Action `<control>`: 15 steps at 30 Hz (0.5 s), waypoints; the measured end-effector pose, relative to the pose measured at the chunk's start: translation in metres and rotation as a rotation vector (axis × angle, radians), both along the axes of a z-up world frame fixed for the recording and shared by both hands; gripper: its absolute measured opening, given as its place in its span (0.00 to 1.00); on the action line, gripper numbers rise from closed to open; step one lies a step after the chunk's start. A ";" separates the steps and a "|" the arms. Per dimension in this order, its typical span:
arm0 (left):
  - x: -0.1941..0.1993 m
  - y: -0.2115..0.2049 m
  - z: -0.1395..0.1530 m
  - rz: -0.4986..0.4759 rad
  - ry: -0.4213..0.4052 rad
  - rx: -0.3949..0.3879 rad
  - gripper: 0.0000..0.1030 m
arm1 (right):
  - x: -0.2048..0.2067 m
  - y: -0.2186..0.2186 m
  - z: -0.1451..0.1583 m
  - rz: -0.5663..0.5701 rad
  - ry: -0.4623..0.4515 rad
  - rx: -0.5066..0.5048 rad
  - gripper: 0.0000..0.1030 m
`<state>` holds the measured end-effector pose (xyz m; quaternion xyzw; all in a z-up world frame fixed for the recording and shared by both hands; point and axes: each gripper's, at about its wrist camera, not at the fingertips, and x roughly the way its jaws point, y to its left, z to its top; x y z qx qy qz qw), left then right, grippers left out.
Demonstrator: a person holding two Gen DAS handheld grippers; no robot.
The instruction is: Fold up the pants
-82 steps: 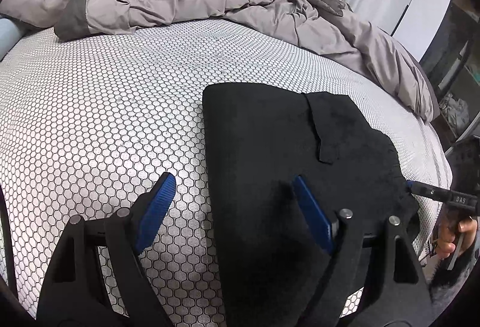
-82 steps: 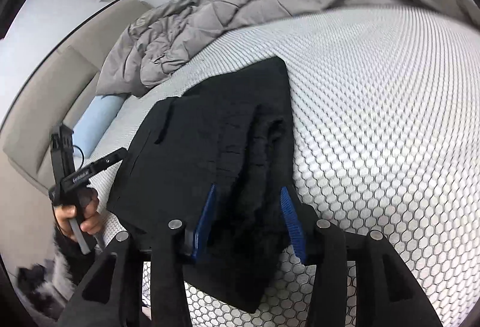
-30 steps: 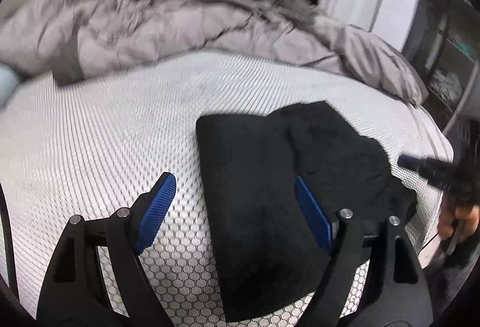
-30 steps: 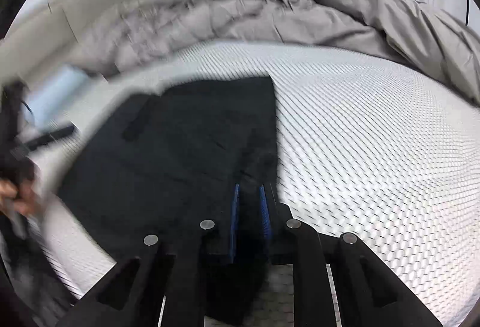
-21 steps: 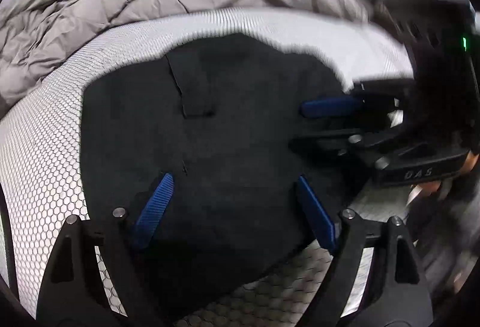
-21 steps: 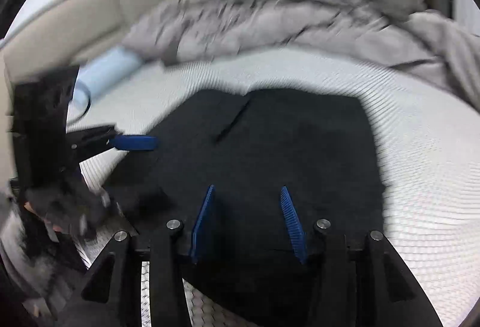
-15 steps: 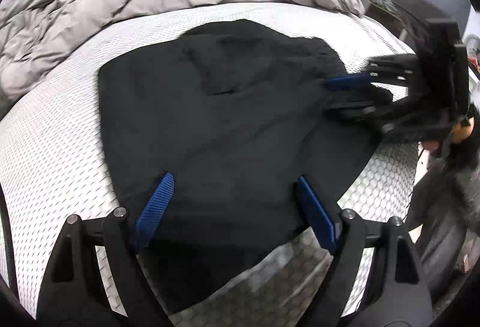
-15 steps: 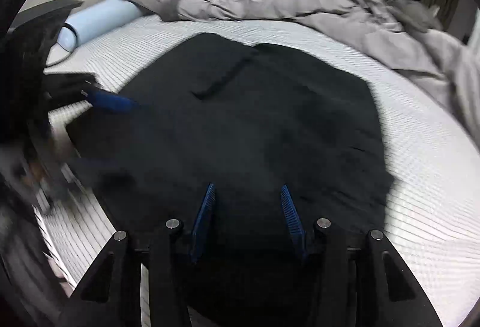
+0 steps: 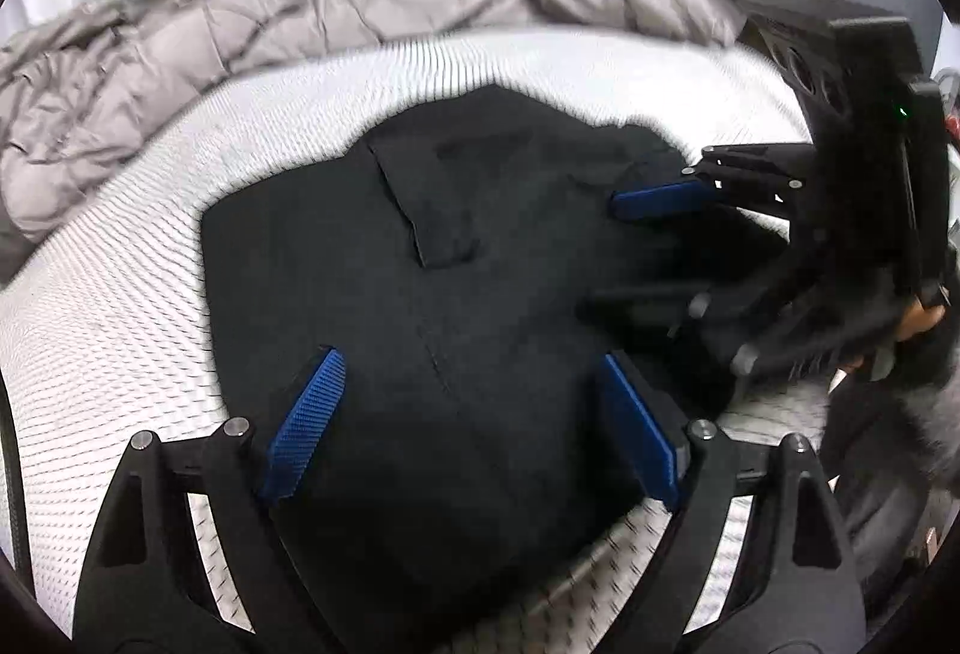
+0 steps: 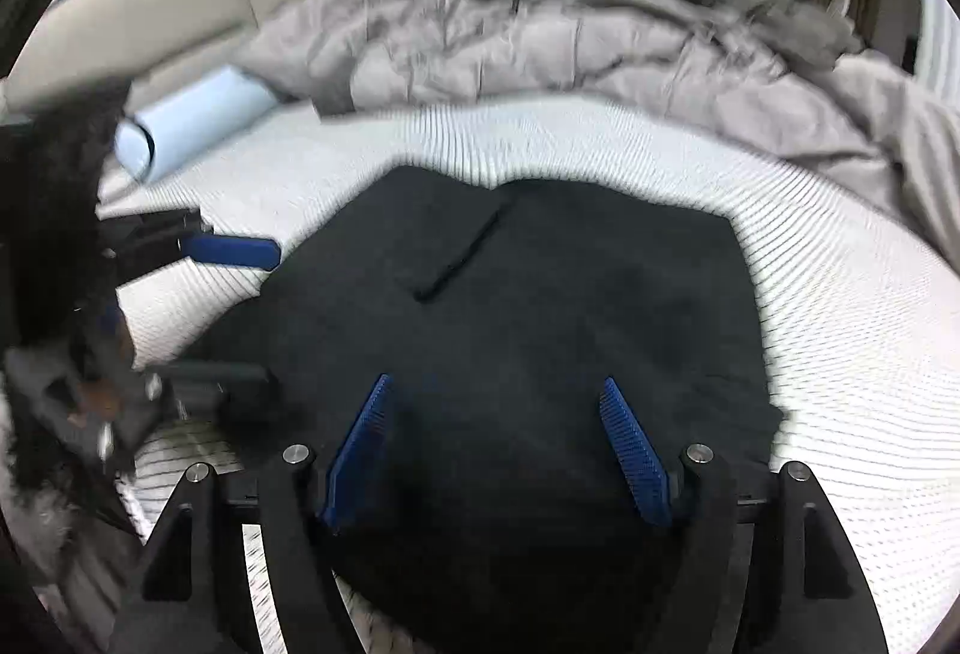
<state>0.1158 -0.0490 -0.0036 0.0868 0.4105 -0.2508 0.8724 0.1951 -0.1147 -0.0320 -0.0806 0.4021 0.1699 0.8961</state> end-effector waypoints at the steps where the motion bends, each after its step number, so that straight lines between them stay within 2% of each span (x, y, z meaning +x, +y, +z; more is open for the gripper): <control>1: 0.005 -0.004 -0.008 0.000 0.019 0.012 0.82 | 0.010 0.006 -0.014 0.008 0.044 -0.030 0.71; 3: -0.002 -0.005 -0.012 -0.027 -0.004 0.035 0.82 | 0.017 0.005 -0.026 0.021 0.068 -0.060 0.71; 5: -0.009 0.000 -0.014 -0.037 0.002 0.059 0.82 | 0.011 -0.005 -0.023 0.016 0.067 -0.122 0.68; 7: -0.013 0.010 -0.015 -0.017 0.024 0.044 0.83 | 0.002 -0.021 -0.017 0.011 0.059 -0.145 0.59; 11: -0.021 0.022 -0.002 0.042 0.040 0.027 0.81 | -0.015 -0.046 -0.005 0.010 0.055 -0.145 0.60; 13: -0.029 0.026 0.015 0.035 -0.016 -0.028 0.82 | -0.022 -0.048 0.004 0.017 0.046 -0.128 0.62; 15: -0.025 0.023 0.027 0.023 -0.068 -0.108 0.83 | -0.030 -0.042 0.021 0.026 -0.015 -0.093 0.66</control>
